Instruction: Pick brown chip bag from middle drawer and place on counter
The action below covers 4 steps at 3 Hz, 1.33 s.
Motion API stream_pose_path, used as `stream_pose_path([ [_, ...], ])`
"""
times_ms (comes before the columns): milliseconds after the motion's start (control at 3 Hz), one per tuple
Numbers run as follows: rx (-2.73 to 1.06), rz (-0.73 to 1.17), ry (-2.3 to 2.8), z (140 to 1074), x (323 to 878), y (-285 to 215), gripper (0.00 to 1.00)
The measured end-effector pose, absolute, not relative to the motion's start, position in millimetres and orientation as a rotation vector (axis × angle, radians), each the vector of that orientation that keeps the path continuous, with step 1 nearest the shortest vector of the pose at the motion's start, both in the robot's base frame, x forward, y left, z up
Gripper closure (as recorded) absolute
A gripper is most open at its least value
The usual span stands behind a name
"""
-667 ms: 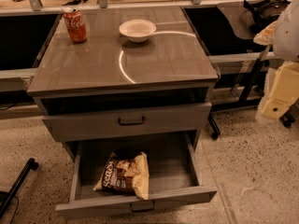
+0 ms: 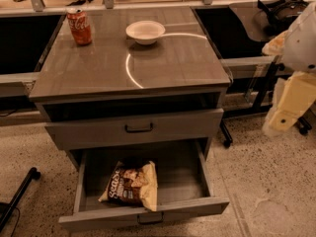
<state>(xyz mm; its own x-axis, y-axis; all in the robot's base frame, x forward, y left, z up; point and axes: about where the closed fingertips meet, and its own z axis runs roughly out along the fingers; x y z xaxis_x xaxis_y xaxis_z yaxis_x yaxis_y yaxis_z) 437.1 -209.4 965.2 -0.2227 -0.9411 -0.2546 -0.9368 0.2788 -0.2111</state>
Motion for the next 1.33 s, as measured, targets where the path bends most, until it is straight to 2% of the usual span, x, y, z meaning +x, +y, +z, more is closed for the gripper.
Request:
stream_pose_path([
  [333, -1.665, 0.191, 2.179, 940, 433, -184, 0.0],
  [1333, -1.633, 0.257, 2.166, 931, 427, -170, 0.0],
])
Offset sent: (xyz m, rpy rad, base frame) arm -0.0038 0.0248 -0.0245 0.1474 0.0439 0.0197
